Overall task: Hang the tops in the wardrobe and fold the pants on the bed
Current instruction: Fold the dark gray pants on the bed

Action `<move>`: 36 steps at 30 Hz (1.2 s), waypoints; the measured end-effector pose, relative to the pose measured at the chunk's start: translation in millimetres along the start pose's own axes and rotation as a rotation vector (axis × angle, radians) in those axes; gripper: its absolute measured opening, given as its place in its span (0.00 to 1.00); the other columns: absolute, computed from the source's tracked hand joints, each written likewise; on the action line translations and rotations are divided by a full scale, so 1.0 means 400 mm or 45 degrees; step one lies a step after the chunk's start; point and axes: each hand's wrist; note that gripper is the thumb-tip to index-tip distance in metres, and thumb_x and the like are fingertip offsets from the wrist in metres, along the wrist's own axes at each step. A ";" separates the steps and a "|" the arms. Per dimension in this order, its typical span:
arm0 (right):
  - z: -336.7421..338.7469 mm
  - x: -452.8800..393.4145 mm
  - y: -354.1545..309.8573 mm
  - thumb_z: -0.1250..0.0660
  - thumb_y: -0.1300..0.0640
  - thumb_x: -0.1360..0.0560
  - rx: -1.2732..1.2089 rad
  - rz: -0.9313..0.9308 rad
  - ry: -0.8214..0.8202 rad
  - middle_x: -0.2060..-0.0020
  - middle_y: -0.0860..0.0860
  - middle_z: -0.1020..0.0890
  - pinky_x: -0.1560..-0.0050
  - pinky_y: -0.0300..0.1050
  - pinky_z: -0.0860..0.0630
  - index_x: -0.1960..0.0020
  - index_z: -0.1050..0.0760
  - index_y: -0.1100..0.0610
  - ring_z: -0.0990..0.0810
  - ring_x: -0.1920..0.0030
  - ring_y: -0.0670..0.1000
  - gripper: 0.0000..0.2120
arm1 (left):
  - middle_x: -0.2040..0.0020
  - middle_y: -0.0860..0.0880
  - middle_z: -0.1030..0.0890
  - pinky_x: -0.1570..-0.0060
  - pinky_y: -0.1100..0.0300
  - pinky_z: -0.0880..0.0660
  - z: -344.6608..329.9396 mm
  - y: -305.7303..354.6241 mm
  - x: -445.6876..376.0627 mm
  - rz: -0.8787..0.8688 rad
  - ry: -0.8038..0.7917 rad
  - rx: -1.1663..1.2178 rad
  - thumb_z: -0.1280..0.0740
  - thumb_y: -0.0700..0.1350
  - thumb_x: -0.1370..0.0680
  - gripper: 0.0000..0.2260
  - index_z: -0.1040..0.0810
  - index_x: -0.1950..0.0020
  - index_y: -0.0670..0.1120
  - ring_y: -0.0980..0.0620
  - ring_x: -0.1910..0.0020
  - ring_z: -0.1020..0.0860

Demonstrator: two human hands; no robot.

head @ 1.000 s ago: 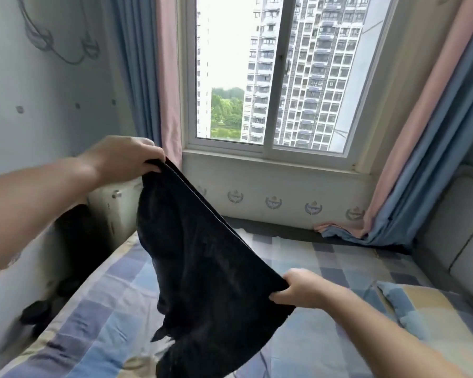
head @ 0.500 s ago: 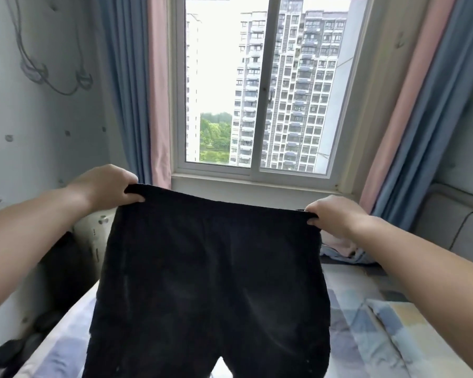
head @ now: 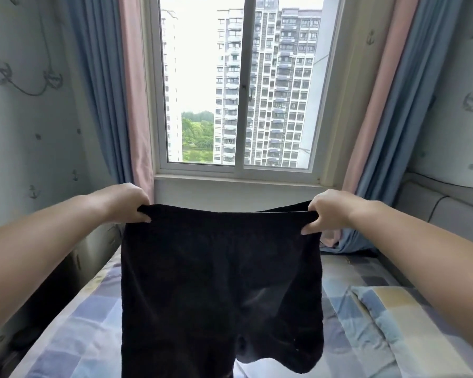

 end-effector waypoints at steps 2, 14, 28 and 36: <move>-0.023 0.011 0.004 0.38 0.30 0.31 -0.017 -0.042 -0.030 0.70 0.45 0.24 0.67 0.43 0.31 0.64 0.26 0.54 0.22 0.61 0.50 0.26 | 0.60 0.53 0.22 0.79 0.72 0.37 -0.017 0.015 -0.004 0.065 0.019 -0.032 0.33 0.61 0.26 0.17 0.20 0.59 0.47 0.60 0.69 0.27; -0.258 0.128 0.073 0.39 0.32 0.29 -0.245 -0.031 -0.423 0.73 0.45 0.25 0.72 0.40 0.37 0.70 0.31 0.52 0.29 0.72 0.44 0.25 | 0.70 0.54 0.27 0.68 0.65 0.33 -0.191 0.139 -0.035 -0.045 -0.430 0.237 0.31 0.62 0.28 0.19 0.23 0.66 0.47 0.56 0.71 0.30; -0.663 0.116 0.164 0.40 0.42 0.22 -0.196 0.102 -0.843 0.67 0.51 0.27 0.65 0.43 0.32 0.57 0.24 0.59 0.28 0.64 0.54 0.21 | 0.72 0.53 0.21 0.73 0.67 0.31 -0.473 0.458 -0.111 0.056 -0.745 0.072 0.35 0.56 0.23 0.15 0.22 0.63 0.47 0.61 0.72 0.22; -0.672 -0.026 0.329 0.45 0.47 0.19 -0.237 -0.140 -0.633 0.49 0.57 0.20 0.51 0.48 0.26 0.47 0.23 0.60 0.22 0.49 0.59 0.19 | 0.62 0.48 0.22 0.61 0.57 0.27 -0.430 0.516 -0.302 0.051 -0.320 -0.064 0.36 0.50 0.21 0.12 0.23 0.63 0.47 0.46 0.59 0.21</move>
Point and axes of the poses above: each hand's wrist, its own x-axis away from the middle knuckle, its own z-axis out of the back of the hand, y = z × x
